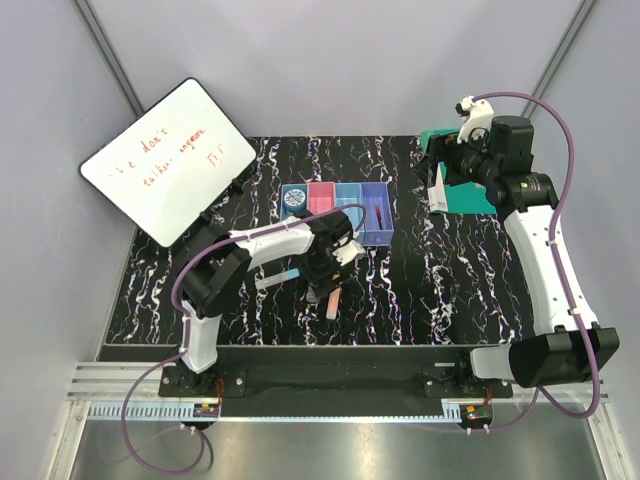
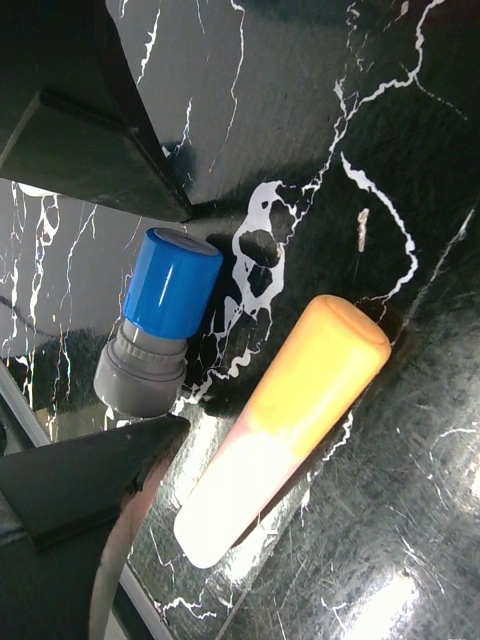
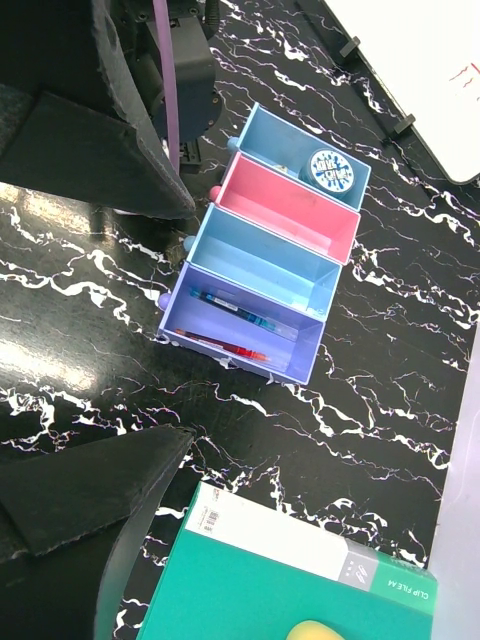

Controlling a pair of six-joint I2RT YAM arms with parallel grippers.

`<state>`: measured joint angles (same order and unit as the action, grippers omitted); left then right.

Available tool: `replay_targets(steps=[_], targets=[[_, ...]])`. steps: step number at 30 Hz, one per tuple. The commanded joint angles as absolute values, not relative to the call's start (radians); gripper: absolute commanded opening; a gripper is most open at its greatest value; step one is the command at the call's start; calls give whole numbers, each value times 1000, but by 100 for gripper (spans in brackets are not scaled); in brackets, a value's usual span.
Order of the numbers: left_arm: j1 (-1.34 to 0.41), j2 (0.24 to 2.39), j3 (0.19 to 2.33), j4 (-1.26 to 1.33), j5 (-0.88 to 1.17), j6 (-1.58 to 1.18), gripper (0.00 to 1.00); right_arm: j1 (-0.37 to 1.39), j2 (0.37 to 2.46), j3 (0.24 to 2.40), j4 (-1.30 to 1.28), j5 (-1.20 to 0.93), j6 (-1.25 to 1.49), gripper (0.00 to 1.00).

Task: Sort the stationery into containers
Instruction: Pick up the stationery from the center of the board.

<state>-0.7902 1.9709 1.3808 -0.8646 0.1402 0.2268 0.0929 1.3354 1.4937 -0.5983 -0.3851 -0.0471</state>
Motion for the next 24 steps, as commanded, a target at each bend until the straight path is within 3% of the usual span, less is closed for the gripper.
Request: replay_targets(steps=[1,6,12,19,24], targets=[[-785,2000,1350,-836,152,227,84,98,1302,1505,-568,-394,-37,91],[-785,1997,1344,-834,143,241,74,100,1304,1505,-566,-396,-34,92],[-785,1993,1338,-835,150,247,50,100,1307,1506,-565,-394,-31,91],[-790,1971,1322,-834,144,282,41,100,1315,1519,-564,-393,-28,91],[-798,1925,1299,-819,135,363,48,100,1313,1513,-565,-396,-25,92]])
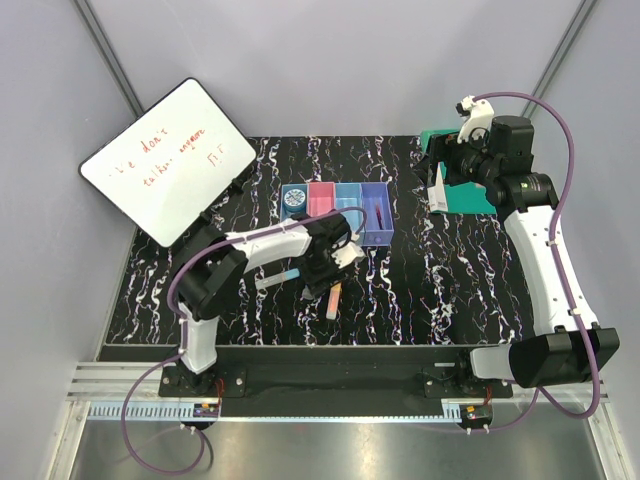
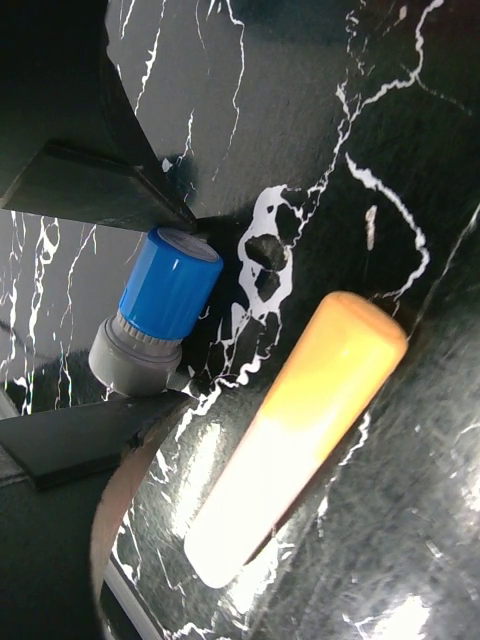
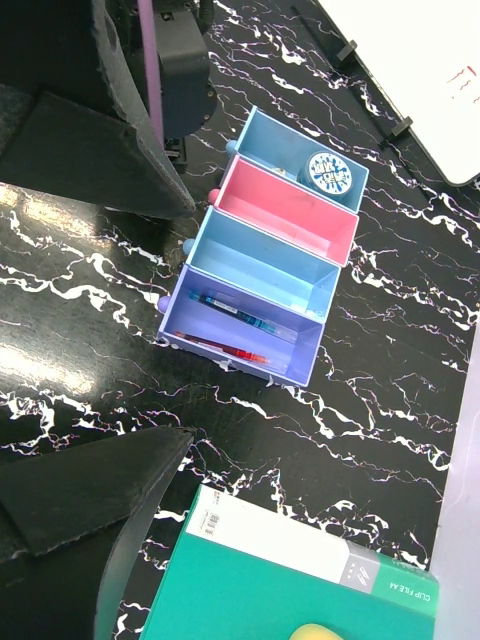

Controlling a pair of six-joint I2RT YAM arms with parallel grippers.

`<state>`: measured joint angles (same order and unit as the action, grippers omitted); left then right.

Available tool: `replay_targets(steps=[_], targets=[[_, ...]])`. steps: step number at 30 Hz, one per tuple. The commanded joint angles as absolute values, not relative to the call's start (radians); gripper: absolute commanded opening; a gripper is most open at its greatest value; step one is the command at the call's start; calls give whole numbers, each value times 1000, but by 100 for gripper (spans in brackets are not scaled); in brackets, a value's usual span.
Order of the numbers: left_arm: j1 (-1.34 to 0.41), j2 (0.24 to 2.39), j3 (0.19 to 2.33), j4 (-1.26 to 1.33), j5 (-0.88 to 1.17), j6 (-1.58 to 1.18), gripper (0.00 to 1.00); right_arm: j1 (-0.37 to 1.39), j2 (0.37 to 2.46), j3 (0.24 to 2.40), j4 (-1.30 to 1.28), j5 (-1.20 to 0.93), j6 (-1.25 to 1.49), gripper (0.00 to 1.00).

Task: Sort the stationery into containers
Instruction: Pick up the stationery from the center of the board.

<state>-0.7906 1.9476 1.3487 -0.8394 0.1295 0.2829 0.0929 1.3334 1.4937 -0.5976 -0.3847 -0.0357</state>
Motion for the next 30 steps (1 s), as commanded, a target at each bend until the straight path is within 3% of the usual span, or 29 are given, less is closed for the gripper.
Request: replay_targets(steps=[1,18,21,22,24,26,30], targets=[[-801,1922,1289,-818,129,379,48,100,1312,1513,-565,-394,-23,91],[-856,1885,1210,-781,74,724,49,100,1312,1523,-565,-397,-6,91],[-857,1890,1218,-772,57,735,57,100,1309,1522,-565,-396,-6,91],[-857,1888,1221,-772,57,736,66,100,1308,1520,-565,-394,-6,91],[-857,1878,1226,-772,61,726,70,100,1305,1516,-565,-393,-6,91],[-857,1864,1229,-772,67,700,82,98,1304,1514,-565,-394,-6,91],[-857,1841,1226,-779,78,658,90,100,1308,1517,-565,-396,-6,91]])
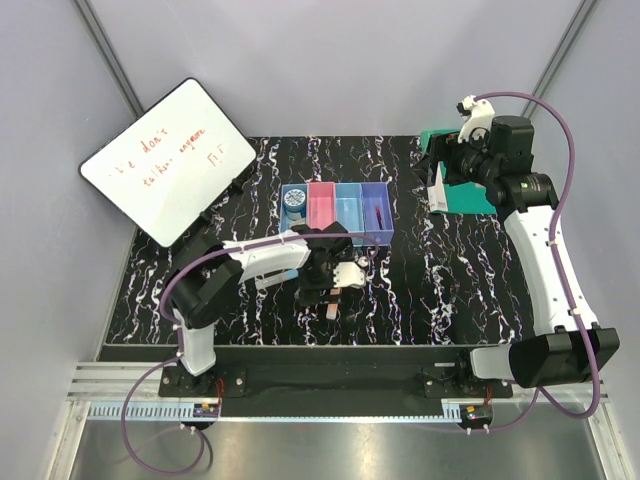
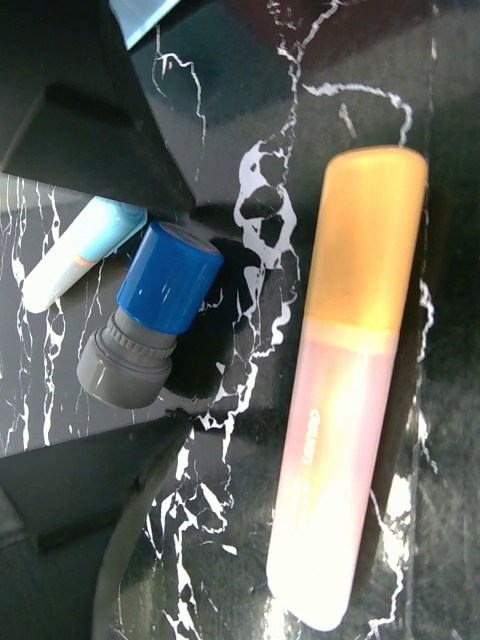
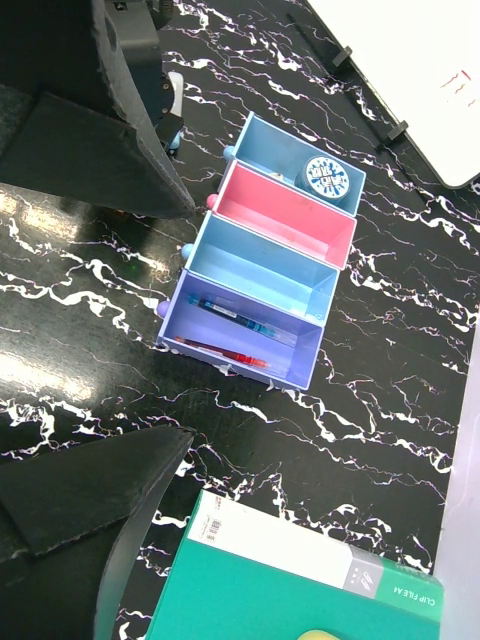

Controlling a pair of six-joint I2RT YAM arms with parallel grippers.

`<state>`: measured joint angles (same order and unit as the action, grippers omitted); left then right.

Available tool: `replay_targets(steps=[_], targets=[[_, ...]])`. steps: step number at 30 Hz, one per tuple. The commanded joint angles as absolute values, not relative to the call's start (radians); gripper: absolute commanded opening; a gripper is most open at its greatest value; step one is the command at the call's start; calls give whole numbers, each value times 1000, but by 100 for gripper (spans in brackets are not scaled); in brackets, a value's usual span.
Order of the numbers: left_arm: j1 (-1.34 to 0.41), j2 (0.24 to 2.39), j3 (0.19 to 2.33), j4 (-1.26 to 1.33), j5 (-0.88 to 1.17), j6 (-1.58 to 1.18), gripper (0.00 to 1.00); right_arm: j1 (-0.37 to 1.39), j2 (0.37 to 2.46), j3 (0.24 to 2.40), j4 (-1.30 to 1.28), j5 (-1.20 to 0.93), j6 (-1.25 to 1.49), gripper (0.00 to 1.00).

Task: Sort the stationery into containers
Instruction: Pick up the stationery from the center of the board.

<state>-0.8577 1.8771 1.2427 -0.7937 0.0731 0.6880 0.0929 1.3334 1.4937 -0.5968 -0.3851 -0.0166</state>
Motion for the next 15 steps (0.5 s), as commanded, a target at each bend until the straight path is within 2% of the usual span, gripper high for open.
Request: replay_targets(steps=[1,15], targets=[[-857,1836,1226,-782,77,644,91,100,1310,1519,-565,-399,-6,91],[-848,1799,1290,-897,78,357,92,98,1313,1528,-563,-400,-6,92]])
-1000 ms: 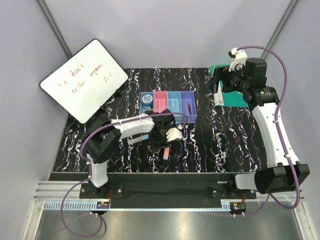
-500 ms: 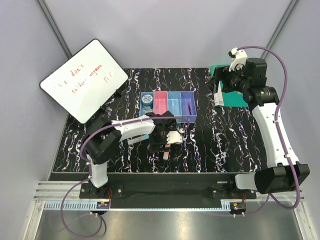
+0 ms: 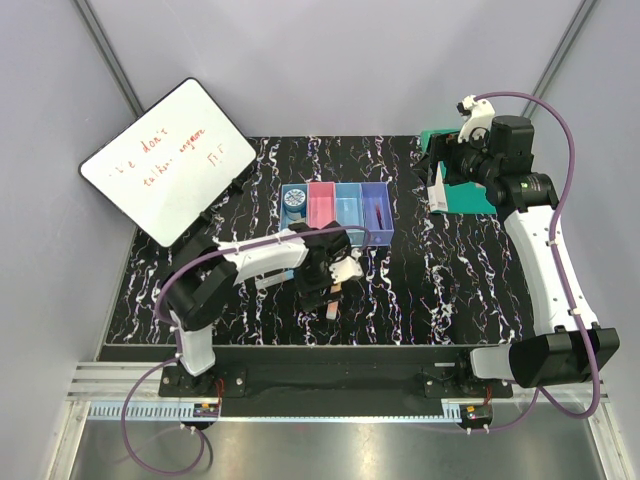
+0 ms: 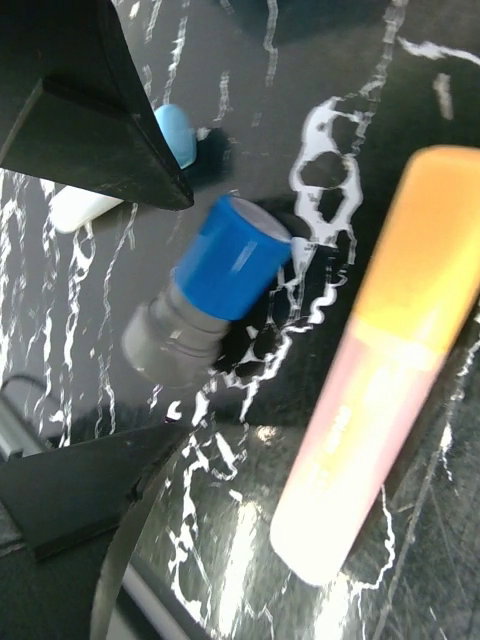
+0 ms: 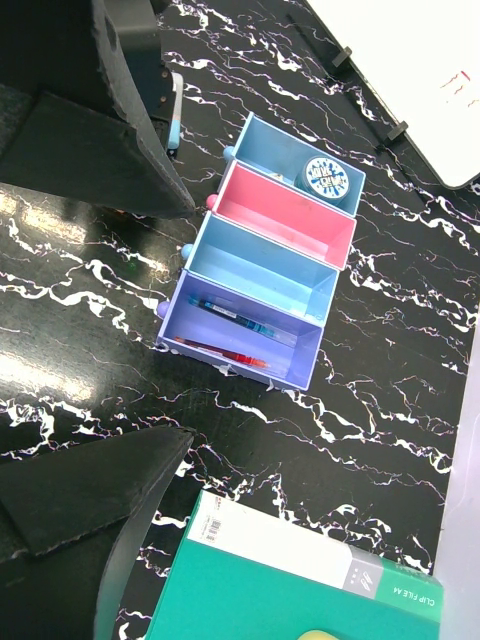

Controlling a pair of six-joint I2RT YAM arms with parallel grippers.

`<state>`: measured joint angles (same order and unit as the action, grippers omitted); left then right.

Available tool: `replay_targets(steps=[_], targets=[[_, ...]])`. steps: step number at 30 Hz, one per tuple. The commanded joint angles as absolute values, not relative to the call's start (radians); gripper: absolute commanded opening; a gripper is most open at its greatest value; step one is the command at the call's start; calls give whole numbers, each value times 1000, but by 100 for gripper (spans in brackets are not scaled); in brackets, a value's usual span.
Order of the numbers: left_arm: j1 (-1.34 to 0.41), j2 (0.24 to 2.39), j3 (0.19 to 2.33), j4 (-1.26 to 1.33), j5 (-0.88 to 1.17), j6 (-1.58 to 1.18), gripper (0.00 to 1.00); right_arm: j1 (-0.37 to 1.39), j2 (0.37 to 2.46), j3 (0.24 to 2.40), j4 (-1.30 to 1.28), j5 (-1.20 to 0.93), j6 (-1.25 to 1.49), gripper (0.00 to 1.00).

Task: Sort the stationery into containers
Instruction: Pick up the stationery from the center of the board.

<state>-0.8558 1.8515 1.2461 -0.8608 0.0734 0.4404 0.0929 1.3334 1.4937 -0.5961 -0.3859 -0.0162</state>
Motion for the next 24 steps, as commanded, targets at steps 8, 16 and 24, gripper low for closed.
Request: replay_targets(steps=[8,16,24], targets=[[-845,1862,1342,-897,116,330,91,98,1315,1534,-563,-402,-6,91],[-848,1907,1425,-942,225,315,91,100,1315,1526,-558,-402,-6,91],[-848,1965,1434,-948,236,272,89,100,1316,1528,-558,-403,-6,91]])
